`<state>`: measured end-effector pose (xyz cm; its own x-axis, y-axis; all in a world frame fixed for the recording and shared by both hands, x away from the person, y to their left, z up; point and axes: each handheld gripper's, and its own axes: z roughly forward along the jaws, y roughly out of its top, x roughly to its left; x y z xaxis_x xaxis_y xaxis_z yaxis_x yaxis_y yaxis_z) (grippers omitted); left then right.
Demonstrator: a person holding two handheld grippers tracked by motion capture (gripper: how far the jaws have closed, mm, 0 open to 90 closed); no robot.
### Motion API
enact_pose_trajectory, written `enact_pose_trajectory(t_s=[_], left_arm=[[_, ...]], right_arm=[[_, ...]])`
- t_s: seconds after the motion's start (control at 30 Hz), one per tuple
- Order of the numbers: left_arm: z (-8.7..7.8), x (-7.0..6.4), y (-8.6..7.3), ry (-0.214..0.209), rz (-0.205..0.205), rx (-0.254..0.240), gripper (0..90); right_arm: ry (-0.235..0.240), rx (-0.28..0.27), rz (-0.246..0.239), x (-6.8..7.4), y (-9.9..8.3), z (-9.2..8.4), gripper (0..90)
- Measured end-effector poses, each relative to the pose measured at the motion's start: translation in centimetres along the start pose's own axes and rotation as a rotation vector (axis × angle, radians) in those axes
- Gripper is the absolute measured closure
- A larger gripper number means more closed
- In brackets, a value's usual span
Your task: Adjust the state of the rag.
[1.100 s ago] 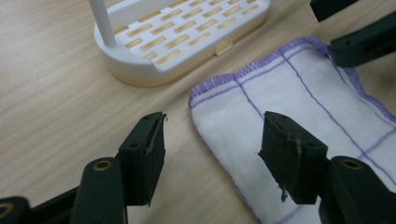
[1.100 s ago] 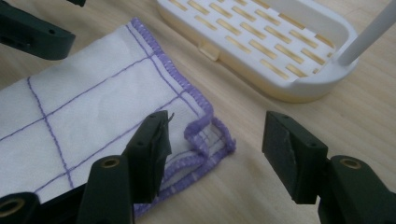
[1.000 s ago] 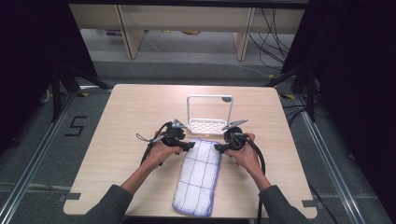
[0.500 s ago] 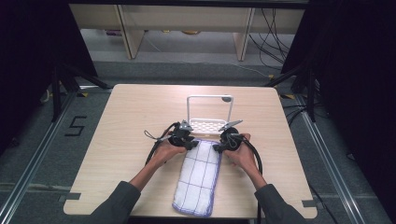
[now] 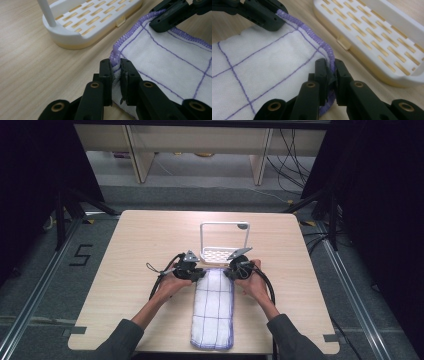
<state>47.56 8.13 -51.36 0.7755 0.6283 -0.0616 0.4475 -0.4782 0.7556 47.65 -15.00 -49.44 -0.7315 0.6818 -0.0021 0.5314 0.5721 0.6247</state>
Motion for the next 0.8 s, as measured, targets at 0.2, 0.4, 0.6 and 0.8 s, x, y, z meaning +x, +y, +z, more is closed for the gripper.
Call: enact_pose_trajectory(t_s=[0.2,0.4,0.6,0.8], left_arm=[[-0.3,0.1,0.0,-0.007,-0.008,-0.022,79.9],[-1.0,0.0,0.3,-0.005,-0.004,-0.032,79.8],[-1.4,-0.1,0.4,-0.012,-0.008,-0.037,79.6],[-2.2,-0.5,0.9,-0.032,0.000,-0.054,79.4]], right_arm=[[0.016,-0.030,-0.013,0.0,0.1,-0.7,83.8],[0.021,-0.043,-0.028,0.1,0.0,-0.9,84.0],[0.028,-0.058,-0.033,0.5,0.1,-1.6,84.0],[0.038,-0.102,-0.045,0.9,0.0,-2.3,84.0]])
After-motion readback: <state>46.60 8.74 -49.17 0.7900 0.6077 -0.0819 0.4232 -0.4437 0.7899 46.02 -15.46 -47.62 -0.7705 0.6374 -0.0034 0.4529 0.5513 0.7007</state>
